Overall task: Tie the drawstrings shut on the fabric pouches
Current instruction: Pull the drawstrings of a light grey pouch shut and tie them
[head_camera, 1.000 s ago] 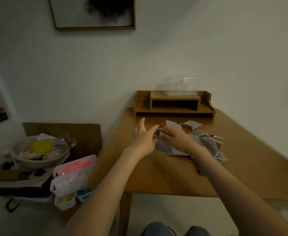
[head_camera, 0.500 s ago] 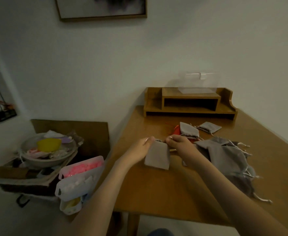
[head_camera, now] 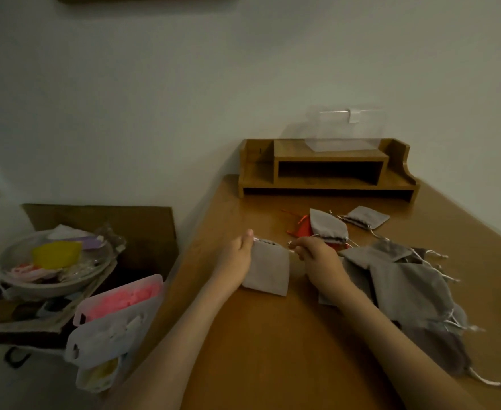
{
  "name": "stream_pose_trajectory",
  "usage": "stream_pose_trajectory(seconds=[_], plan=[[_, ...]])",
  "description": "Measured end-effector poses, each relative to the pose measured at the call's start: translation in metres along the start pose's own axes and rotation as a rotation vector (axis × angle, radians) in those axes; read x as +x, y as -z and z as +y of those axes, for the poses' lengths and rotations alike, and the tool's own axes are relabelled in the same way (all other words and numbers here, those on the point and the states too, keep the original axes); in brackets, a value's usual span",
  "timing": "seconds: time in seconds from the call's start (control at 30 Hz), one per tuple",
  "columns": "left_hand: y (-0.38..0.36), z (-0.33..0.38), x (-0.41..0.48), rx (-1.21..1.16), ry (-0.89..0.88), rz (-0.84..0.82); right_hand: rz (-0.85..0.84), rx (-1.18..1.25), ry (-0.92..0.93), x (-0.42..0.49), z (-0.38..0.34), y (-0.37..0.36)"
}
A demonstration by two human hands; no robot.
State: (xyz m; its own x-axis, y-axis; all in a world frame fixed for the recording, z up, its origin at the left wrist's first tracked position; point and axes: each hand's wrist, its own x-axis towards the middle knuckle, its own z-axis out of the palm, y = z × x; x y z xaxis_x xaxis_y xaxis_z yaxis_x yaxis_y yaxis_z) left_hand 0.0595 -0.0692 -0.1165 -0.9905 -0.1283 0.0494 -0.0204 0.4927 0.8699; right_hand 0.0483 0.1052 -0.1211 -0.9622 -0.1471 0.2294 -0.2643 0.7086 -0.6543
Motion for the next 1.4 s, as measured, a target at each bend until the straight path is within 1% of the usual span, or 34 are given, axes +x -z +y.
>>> stream_pose_trajectory(seconds=[0.07, 0.17, 0.3, 0.33, 0.4, 0.47, 0.57, 0.73, 0.83, 0.9, 0.97, 1.03, 1.1, 1.17, 1.23, 1.3, 1.4], plan=[[-0.002, -0.005, 0.002, 0.035, -0.024, 0.033, 0.012, -0.113, 0.098, 0.003, 0.006, -0.002], [-0.004, -0.009, 0.003, 0.215, -0.095, 0.086, 0.073, -0.153, 0.136, 0.009, 0.012, 0.005], [-0.008, -0.009, 0.001, 0.270, -0.139, 0.070, 0.121, -0.137, 0.199, 0.012, 0.022, 0.008], [-0.008, -0.008, 0.000, 0.274, -0.153, 0.070, 0.111, -0.106, 0.184, 0.011, 0.022, 0.009], [-0.008, -0.007, -0.002, 0.269, -0.196, 0.061, 0.072, 0.031, 0.162, 0.008, 0.018, 0.011], [-0.008, -0.007, -0.006, 0.253, -0.253, 0.046, -0.020, 0.199, 0.173, 0.004, 0.011, 0.016], [-0.008, -0.007, -0.010, 0.229, -0.328, 0.036, -0.286, 0.331, 0.156, 0.000, 0.005, 0.022], [-0.007, -0.004, -0.015, 0.183, -0.371, 0.028, -0.525, 0.301, 0.189, -0.007, -0.001, 0.026], [-0.006, -0.006, -0.015, 0.201, -0.381, -0.034, -0.615, 0.221, 0.229, -0.010, -0.004, 0.026], [-0.004, -0.007, -0.014, 0.251, -0.374, -0.139, -0.619, 0.271, 0.247, -0.012, -0.005, 0.027], [0.000, -0.005, -0.014, 0.234, -0.378, -0.240, -0.600, 0.354, 0.255, -0.012, -0.001, 0.029], [0.005, -0.002, -0.015, 0.122, -0.372, -0.273, -0.569, 0.394, 0.266, -0.012, 0.003, 0.031], [0.010, 0.000, -0.016, 0.008, -0.391, -0.279, -0.525, 0.383, 0.258, -0.012, 0.006, 0.031], [0.012, 0.000, -0.016, -0.036, -0.382, -0.316, -0.473, 0.387, 0.240, -0.011, 0.006, 0.028], [0.012, 0.000, -0.018, 0.008, -0.328, -0.378, -0.405, 0.400, 0.216, -0.011, 0.004, 0.024], [0.012, 0.000, -0.019, 0.075, -0.289, -0.422, -0.346, 0.356, 0.198, -0.011, 0.004, 0.020], [0.012, 0.001, -0.021, 0.078, -0.273, -0.436, -0.269, 0.313, 0.195, -0.011, 0.003, 0.018]])
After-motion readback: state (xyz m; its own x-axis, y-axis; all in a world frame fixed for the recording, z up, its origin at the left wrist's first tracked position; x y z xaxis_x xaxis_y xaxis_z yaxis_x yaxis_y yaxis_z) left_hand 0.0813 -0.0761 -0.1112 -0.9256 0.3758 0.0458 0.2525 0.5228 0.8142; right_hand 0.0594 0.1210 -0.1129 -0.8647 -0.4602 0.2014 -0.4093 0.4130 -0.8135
